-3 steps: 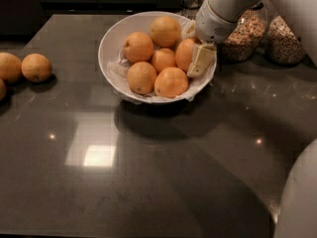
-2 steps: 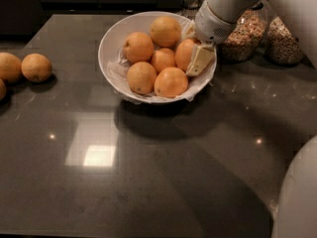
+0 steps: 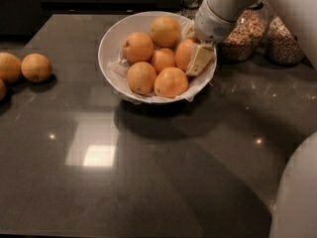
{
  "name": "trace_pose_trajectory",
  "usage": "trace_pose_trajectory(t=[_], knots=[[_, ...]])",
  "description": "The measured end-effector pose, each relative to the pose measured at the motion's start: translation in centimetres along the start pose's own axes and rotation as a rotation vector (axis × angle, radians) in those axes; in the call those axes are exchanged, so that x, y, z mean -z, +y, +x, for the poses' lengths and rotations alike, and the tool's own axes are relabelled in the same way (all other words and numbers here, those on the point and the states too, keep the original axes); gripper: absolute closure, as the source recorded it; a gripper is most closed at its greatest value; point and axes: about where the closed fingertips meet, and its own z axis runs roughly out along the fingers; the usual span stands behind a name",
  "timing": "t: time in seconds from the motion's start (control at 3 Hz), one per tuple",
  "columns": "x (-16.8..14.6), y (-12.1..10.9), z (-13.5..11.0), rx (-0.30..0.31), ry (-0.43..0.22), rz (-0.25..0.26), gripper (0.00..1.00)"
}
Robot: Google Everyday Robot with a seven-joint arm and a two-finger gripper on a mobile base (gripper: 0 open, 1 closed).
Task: Pick orange from white bowl
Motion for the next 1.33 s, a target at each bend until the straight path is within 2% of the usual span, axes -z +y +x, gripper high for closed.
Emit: trace_pose_trajectory(t=[0.67, 1.0, 1.33], knots=[[2.6, 0.8, -1.8, 0.004, -0.033, 0.050, 1.00], [4.3, 1.6, -3.3, 0.007, -0.080, 0.052, 1.00], [5.6, 2.5, -4.6, 0.003, -0.197, 0.036, 1.00]])
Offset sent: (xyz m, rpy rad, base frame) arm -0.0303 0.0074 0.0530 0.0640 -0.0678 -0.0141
